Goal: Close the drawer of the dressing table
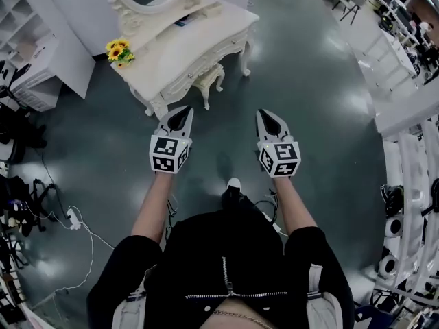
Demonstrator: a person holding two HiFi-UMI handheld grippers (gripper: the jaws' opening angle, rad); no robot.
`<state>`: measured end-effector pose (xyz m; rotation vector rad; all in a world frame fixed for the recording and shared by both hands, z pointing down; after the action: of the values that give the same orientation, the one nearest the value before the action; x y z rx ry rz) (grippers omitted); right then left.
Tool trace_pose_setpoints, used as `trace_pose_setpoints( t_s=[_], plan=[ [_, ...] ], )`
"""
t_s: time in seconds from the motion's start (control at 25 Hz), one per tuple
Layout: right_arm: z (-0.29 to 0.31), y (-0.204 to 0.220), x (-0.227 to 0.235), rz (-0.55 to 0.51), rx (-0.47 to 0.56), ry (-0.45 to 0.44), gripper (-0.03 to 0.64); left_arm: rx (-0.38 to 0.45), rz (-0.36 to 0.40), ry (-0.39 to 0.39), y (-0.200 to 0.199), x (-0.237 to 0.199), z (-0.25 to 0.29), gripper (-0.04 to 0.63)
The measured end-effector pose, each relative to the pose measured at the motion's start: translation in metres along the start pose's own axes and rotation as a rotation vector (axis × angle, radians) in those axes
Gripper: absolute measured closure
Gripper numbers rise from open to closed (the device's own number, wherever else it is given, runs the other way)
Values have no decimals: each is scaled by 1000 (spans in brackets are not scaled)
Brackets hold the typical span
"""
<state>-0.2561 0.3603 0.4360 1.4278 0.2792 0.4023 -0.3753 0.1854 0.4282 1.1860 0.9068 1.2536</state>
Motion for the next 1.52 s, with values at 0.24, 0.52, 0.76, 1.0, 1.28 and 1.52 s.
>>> trace_pose_setpoints(
  t_s=[0.24,0.52,0.76,1.0,1.28,1.52],
  plan=[
    [60,-19,69,-9,-8,-67,618,-3,-16,-55,-24,-7,81,572],
    [116,-14,109,0,-29,-129,618,-28,-34,-107,-22,-22,136,572],
    [161,-18,130,0,-32,-155,618,-39,-39,-127,-25,-46,177,572],
    [227,-18,145,-9,-45,-173,618,-31,-50,-134,-23,-85,229,572],
    [339,-29,168,-10,-66,-179,618,-35,-58,-126,-27,-159,314,572],
    [442,-62,180,-21,-69,-192,618,-18,-52,-139,-51,-239,379,572]
  ],
)
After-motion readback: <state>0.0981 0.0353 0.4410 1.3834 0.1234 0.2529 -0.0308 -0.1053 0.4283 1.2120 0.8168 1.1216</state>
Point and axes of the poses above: the fingertips, and each gripper's own axes: z forward along the fingers, x to its right, y out of its underside, the point moved 1 cm from there along -z, backward along the fingers, and after that the axes turned 2 degrees about -y, right-handed, at the moved point
